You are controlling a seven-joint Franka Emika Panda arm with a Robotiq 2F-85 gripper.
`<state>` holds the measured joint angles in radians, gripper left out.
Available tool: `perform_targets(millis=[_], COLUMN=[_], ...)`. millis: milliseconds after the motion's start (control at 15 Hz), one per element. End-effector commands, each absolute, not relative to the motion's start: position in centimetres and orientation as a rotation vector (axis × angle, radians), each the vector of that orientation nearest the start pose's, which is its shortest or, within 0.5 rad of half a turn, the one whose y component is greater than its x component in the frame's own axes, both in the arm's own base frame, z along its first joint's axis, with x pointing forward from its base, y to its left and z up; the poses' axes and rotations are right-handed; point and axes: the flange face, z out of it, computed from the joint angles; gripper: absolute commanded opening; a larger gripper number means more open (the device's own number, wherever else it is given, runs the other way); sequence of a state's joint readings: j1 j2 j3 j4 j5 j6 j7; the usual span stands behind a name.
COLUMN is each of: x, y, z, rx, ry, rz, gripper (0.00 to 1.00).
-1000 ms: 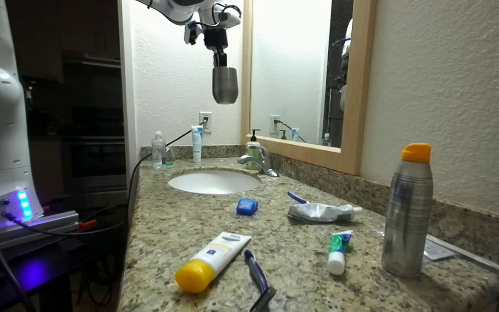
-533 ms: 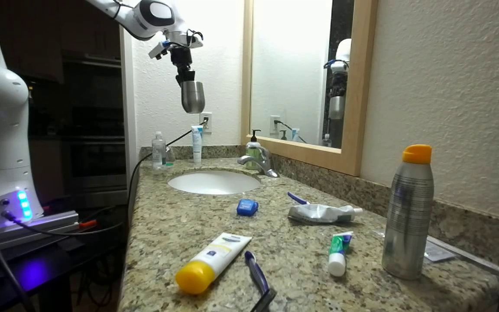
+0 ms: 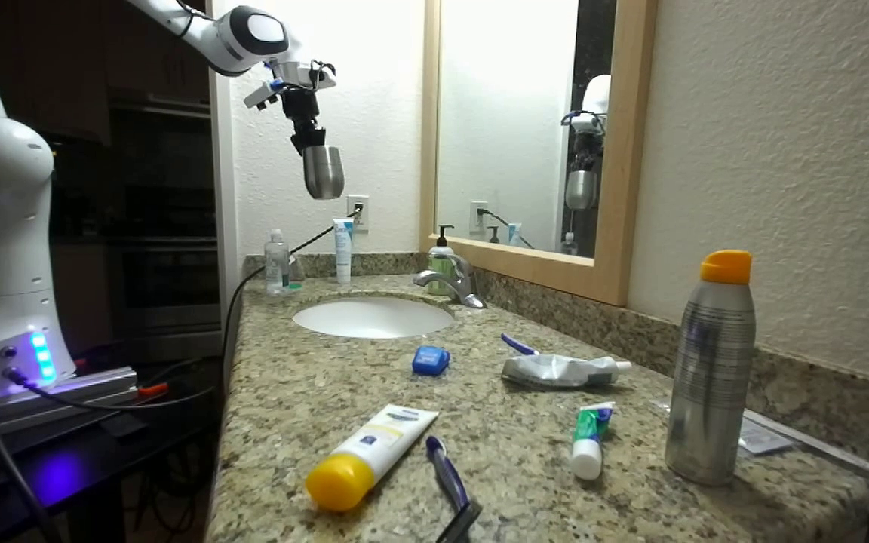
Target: Move the silver cup to the left of the sink
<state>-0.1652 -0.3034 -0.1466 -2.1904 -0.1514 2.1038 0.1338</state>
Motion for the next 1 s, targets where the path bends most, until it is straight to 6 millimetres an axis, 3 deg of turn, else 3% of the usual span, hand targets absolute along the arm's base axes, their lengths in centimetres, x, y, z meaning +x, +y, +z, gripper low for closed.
perform_targets(millis=[0,267,333,400,733,800,867,933], x=[50.4,56.8,58.9,59.9,63.5,64.2,62.2,62.5], y=[-14.4,-8.9,-9.2,-9.8,-19.2,-20.2,-18.4,-19.8], z=[50.1,48.1,48.9,49.4,55.0,54.7,54.4,54.9], rx=[-3.175,-3.114,-3.069,-3.034,-2.837,-2.814,-2.862,-2.84], ry=[0.687,0.769,0.876,0.965,1.358,1.403,1.311,1.354], rz=[-0.269,-0.175,-0.238,-0.24,-0.454,-0.43,-0.454,-0.458], gripper=[0.02,0.02,0.02,0.02,0.02,0.02,0.07,0.07])
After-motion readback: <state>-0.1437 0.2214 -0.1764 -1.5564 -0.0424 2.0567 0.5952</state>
